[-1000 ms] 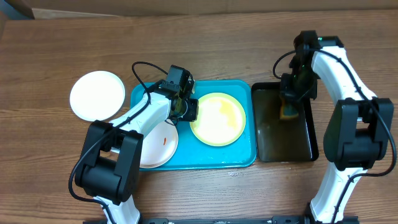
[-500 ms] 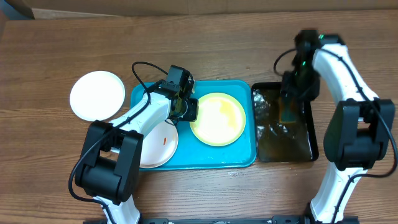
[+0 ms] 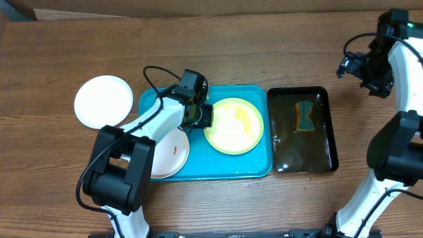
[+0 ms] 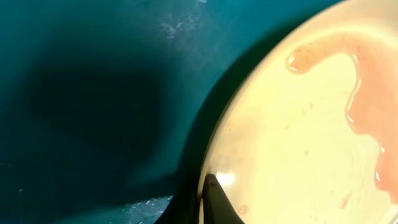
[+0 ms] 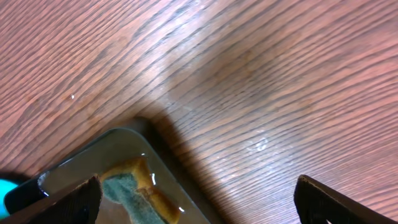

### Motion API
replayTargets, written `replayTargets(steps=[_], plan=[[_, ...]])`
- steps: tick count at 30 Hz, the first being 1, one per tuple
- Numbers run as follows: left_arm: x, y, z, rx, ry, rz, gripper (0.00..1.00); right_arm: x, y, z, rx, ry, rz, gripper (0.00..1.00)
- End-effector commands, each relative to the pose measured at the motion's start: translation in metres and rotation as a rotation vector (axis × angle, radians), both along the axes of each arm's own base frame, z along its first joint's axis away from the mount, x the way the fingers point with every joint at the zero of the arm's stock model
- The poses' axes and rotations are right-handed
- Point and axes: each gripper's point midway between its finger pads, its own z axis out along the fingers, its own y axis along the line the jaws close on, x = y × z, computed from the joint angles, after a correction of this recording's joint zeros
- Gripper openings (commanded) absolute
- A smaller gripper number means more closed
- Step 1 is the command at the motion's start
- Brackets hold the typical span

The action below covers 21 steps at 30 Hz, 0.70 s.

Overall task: Clean dirty plates on tray and stack at the side
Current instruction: 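Return the sponge to the black tray, release it, raise right gripper, then lift the yellow-green plate with the left gripper and carry it left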

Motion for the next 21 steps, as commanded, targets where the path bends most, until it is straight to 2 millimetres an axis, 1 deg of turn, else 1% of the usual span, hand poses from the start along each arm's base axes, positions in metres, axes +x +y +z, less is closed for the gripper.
replayTargets(steps=[1,5,7,8,12,14,17,19,21], plan=[[-0.004,0.000,-0.010,0.028,0.036,-0.001,0.04,-0.001,-0.006,0.005,-0.008,-0.012,-0.017,1.00],[0.011,0.010,0.011,0.046,0.031,0.024,0.04,0.001,-0.008,0.005,-0.012,-0.024,-0.016,1.00],[0.023,0.017,0.026,0.072,0.000,0.024,0.04,0.002,-0.009,0.005,-0.018,-0.025,-0.009,1.00],[0.033,0.021,0.039,0.083,-0.028,0.015,0.04,0.003,-0.011,0.005,-0.022,-0.031,-0.014,1.00],[0.050,0.025,0.066,0.092,-0.071,-0.005,0.04,0.006,-0.021,0.006,-0.011,-0.059,-0.069,1.00],[0.055,0.024,0.079,0.090,-0.086,-0.010,0.04,0.007,-0.032,0.007,-0.015,-0.074,-0.094,1.00],[0.063,0.020,0.098,0.081,-0.116,-0.014,0.04,0.006,-0.054,0.008,-0.025,-0.098,-0.143,1.00],[0.068,0.012,0.110,0.070,-0.139,-0.025,0.04,0.005,-0.069,0.009,-0.030,-0.112,-0.173,1.00],[0.071,0.000,0.122,0.059,-0.172,-0.046,0.04,0.001,-0.082,0.009,-0.034,-0.119,-0.204,1.00]])
